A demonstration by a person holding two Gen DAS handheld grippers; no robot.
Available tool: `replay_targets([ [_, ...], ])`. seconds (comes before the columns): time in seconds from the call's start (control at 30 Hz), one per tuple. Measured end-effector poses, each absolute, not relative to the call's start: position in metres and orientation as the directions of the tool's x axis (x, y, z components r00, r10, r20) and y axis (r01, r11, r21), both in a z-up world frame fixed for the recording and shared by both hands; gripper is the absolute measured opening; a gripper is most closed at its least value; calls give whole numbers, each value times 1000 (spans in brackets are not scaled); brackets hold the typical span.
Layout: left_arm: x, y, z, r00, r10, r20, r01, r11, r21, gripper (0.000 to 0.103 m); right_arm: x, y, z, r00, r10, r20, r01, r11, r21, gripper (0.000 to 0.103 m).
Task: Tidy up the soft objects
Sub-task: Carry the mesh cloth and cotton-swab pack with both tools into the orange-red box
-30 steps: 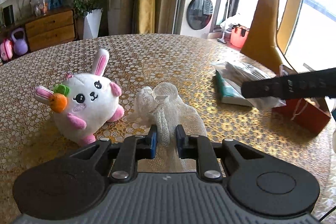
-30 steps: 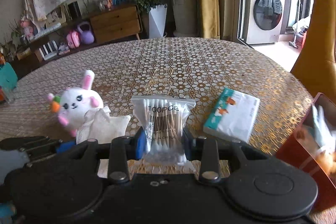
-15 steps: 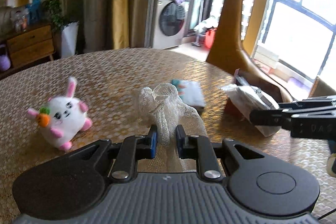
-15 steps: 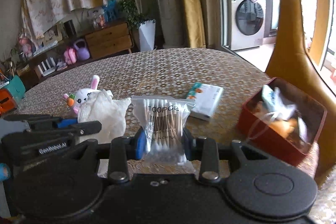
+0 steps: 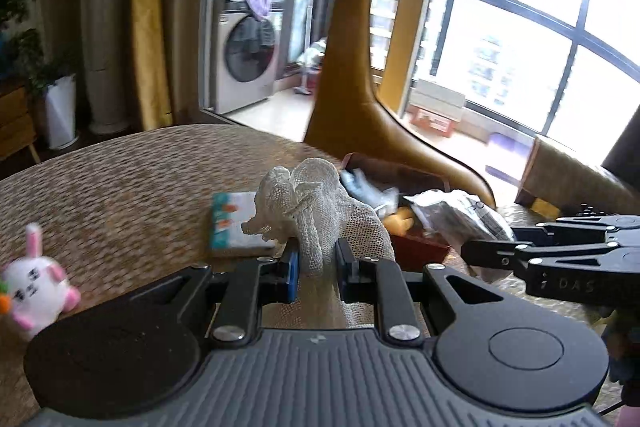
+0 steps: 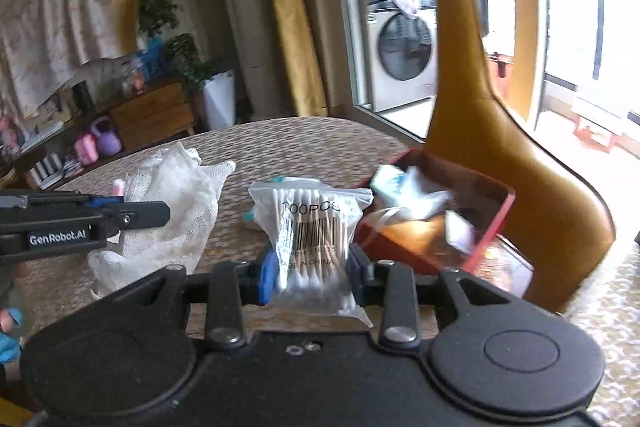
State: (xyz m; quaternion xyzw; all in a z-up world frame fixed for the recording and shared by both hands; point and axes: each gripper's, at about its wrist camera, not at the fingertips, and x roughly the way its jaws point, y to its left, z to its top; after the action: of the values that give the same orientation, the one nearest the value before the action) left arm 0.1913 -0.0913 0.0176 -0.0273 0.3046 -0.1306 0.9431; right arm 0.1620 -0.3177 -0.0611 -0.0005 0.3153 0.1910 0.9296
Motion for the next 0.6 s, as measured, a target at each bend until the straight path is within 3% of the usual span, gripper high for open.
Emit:
replay_targets([
  [0.6,315,-197,12,706,-360,-609,326,930,-171,18,224,-404,-94,772,183,-609,-151,983,104,35],
])
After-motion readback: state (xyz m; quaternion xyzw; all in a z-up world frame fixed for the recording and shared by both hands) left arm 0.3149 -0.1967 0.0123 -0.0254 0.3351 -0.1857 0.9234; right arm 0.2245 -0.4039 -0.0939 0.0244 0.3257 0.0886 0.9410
